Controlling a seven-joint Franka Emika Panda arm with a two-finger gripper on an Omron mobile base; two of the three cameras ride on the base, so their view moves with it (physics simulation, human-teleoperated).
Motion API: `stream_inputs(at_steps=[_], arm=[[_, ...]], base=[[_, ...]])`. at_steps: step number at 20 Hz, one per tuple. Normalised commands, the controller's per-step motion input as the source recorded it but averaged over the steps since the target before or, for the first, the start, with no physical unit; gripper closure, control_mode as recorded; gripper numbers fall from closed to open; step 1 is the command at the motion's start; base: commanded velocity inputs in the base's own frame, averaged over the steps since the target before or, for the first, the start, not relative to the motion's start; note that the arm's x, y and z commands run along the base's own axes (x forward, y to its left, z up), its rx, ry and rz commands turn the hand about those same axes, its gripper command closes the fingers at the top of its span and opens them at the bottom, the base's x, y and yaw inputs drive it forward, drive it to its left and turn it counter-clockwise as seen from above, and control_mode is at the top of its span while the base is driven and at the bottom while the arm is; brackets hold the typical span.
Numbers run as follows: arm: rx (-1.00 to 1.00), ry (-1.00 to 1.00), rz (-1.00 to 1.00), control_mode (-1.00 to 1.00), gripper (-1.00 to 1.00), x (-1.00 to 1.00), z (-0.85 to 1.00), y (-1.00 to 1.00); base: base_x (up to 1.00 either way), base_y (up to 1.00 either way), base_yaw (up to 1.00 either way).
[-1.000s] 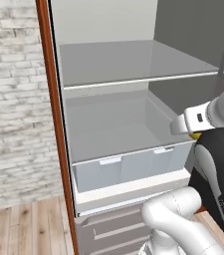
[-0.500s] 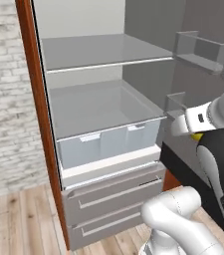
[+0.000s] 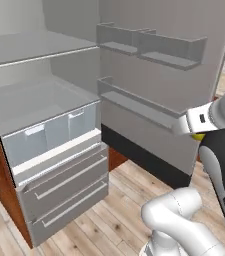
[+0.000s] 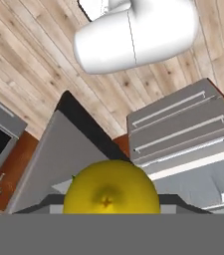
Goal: Retrieve a lemon from the fridge and place it on the cutting board with the fish.
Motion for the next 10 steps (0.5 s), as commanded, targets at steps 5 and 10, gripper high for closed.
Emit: stream_inputs(at_steps=[5,10], arm=[[0.0,0.0,0.0,1.0,1.0,0.0,0.0,0.0],[0.0,0.0,0.0,1.0,1.0,0.0,0.0,0.0]], base=[[-0.85,0.3,-0.59],[-0.85,0.23,-0.53]])
